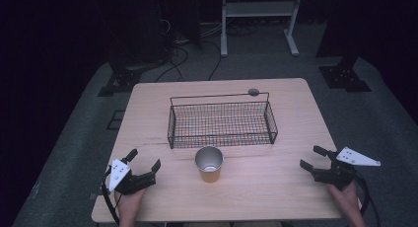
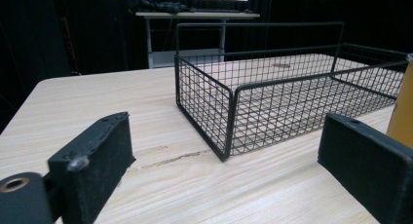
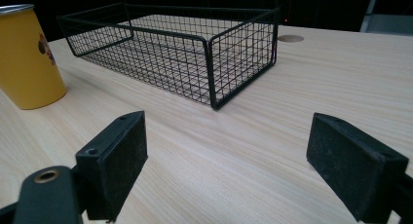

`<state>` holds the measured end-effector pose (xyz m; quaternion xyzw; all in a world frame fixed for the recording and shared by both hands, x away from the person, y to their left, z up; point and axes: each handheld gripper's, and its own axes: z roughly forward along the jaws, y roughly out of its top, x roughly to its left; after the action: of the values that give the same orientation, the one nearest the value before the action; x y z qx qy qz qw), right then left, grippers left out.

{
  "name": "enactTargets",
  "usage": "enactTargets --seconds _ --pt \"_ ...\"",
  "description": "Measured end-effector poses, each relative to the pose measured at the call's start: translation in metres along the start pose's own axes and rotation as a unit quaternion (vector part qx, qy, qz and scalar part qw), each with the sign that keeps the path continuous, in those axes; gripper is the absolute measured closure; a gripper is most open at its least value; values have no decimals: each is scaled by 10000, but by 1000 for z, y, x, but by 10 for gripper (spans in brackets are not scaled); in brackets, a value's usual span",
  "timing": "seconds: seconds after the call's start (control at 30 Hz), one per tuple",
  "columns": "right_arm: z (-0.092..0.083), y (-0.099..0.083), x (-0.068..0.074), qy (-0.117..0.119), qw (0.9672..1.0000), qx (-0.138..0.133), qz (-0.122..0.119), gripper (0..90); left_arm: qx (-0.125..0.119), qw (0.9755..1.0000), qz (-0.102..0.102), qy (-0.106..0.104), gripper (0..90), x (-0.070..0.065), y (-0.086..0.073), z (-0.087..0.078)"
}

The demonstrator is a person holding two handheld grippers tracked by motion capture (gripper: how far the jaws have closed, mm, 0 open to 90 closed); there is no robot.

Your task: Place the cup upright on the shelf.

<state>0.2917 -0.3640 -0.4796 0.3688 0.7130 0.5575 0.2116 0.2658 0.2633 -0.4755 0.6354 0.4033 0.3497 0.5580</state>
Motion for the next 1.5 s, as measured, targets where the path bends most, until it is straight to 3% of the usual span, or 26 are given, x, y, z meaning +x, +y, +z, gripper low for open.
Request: enactTargets --seconds 0.23,0.33,0.5,0.97,1.5 --pt "1 0 2 -35 10000 38 -38 139 32 9999 60 -128 28 -6 0 2" --pt "1 0 2 -57 10000 55 -49 139 31 9992 194 -350 24 -14 2 5" --pt "2 0 2 -75 9999 72 -53 139 45 9980 315 -541 23 -23 4 8" --pt "2 0 2 -71 9999 60 -37 139 132 9959 450 -770 22 -38 3 15" --pt "2 0 2 -70 9999 57 -43 139 88 9907 625 -1206 9 -57 4 19"
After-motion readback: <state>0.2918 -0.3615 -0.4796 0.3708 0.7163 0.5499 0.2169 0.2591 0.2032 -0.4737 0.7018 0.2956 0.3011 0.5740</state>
